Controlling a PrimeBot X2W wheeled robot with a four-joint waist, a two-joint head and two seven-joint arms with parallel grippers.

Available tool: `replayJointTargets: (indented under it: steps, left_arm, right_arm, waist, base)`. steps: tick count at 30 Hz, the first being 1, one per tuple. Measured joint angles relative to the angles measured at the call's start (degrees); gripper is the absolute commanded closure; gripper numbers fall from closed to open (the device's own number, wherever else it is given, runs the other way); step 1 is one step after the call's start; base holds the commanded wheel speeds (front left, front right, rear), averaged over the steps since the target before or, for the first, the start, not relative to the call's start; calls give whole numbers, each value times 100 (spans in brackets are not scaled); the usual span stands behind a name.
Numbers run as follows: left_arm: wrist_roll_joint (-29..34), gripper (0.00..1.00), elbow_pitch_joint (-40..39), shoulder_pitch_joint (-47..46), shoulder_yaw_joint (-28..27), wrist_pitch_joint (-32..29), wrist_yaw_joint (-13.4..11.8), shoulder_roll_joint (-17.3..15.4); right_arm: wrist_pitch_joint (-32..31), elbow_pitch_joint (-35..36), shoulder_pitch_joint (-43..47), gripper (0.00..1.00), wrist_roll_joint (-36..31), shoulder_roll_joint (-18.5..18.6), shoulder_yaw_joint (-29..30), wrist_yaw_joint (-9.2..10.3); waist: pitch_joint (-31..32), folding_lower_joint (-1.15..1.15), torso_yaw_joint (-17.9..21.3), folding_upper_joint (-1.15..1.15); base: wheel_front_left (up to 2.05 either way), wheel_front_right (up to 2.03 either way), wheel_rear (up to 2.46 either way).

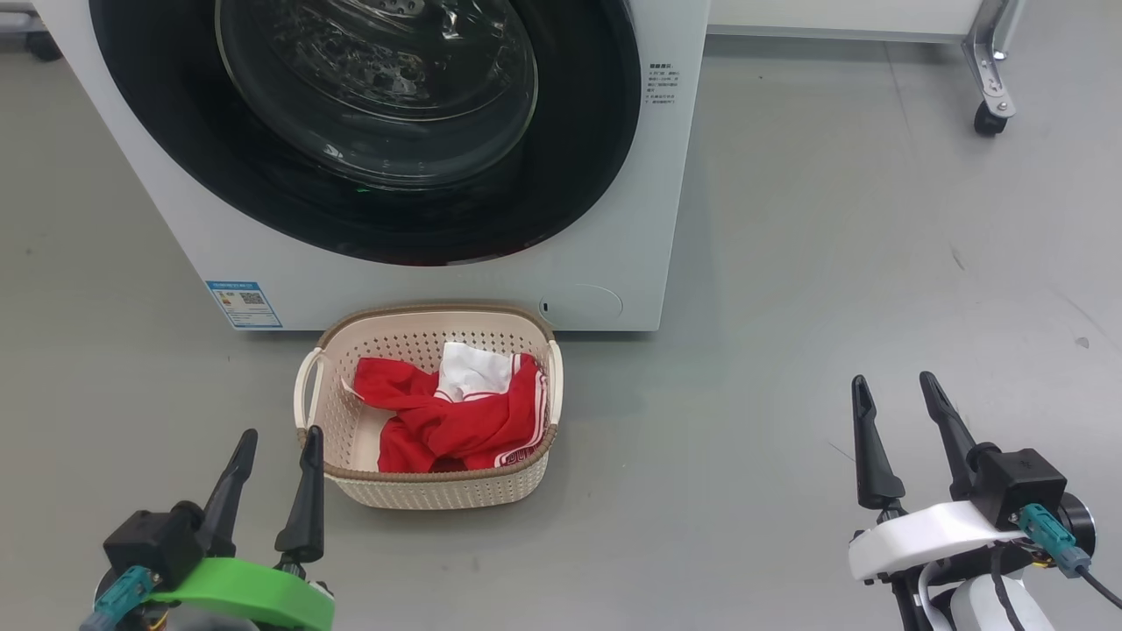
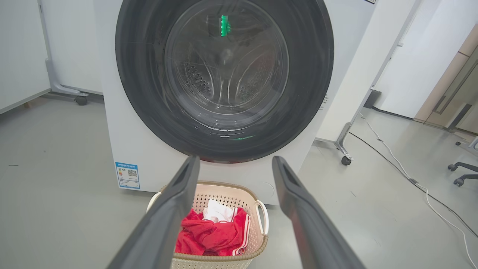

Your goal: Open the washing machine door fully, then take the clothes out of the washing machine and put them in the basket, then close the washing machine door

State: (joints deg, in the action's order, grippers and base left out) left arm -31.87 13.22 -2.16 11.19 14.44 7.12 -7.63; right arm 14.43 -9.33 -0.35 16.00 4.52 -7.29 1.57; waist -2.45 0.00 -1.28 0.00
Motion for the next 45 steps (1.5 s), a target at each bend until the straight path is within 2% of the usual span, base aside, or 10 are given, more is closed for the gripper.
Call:
replayJointTargets:
  steps: [17, 18, 22, 30, 45]
  left_arm:
    - [-132, 0, -120, 14, 32, 0, -1, -88]
    - [-132, 100, -69, 15, 40, -9, -1, -69]
    - [-140, 100, 130, 120, 87, -26, -2, 51]
    - [-464, 100, 122, 151, 53, -86, -2, 83]
    - [-1391, 100, 114, 152, -170, -381, -2, 145]
  right_arm:
    - [0, 0, 66, 0, -4, -26, 27, -49]
    - [-1, -52, 74, 100, 0, -35, 22, -47]
    - [-9, -267, 232, 100, 9, -108, -3, -48]
    - [-67, -287, 257, 100, 312, -110, 34, -89]
    - [-364, -307, 229, 100, 1655, -127, 247, -203]
  waist:
    - [-21, 0, 3, 0]
    - [-21, 0, 3, 0]
    - [-22, 0, 3, 0]
    - [-4, 0, 14, 0]
    - [33, 0, 31, 0]
  base:
    - [0, 0, 0]
    - [0, 0, 0]
    - [0, 0, 0]
    - [0, 0, 0]
    - [0, 0, 0]
